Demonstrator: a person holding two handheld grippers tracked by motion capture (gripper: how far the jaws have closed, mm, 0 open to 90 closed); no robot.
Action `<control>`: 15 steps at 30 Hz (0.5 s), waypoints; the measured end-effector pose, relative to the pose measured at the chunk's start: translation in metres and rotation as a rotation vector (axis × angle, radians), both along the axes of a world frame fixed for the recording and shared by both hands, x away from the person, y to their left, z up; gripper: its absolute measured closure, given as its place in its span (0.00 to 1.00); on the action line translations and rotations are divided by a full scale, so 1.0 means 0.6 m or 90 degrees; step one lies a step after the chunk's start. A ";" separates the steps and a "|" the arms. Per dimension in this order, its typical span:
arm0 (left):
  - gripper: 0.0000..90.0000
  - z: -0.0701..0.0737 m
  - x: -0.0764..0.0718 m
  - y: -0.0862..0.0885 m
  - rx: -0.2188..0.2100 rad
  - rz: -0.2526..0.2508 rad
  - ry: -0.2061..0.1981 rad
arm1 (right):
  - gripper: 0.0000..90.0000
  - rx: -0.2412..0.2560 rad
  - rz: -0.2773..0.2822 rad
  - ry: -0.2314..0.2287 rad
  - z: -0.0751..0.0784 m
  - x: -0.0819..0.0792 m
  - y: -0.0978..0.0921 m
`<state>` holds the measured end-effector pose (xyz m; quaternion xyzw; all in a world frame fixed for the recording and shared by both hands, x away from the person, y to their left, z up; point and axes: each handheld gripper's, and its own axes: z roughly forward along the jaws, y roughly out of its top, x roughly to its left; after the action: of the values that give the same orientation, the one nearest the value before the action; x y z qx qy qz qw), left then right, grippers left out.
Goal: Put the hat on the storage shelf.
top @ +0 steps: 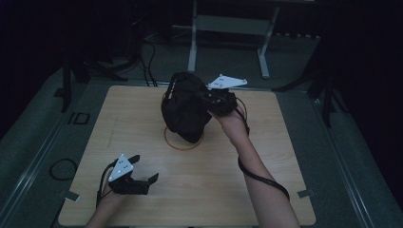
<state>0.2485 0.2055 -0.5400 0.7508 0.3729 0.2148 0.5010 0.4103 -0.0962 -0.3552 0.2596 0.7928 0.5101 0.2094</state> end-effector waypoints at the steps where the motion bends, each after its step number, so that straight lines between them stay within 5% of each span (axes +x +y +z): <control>1: 0.02 0.000 0.000 0.000 -0.003 0.000 0.000 | 0.94 0.002 0.001 0.001 -0.001 0.001 0.000; 7: 0.02 0.002 0.000 0.000 -0.009 0.000 -0.002 | 0.68 0.032 0.015 0.017 -0.005 0.001 0.002; 15: 0.02 0.002 0.001 0.001 -0.013 -0.001 0.001 | 0.60 0.006 0.019 0.011 -0.003 -0.003 0.013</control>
<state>0.2489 0.2062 -0.5386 0.7463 0.3747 0.2102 0.5084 0.4088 -0.0883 -0.3569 0.2532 0.7958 0.5148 0.1938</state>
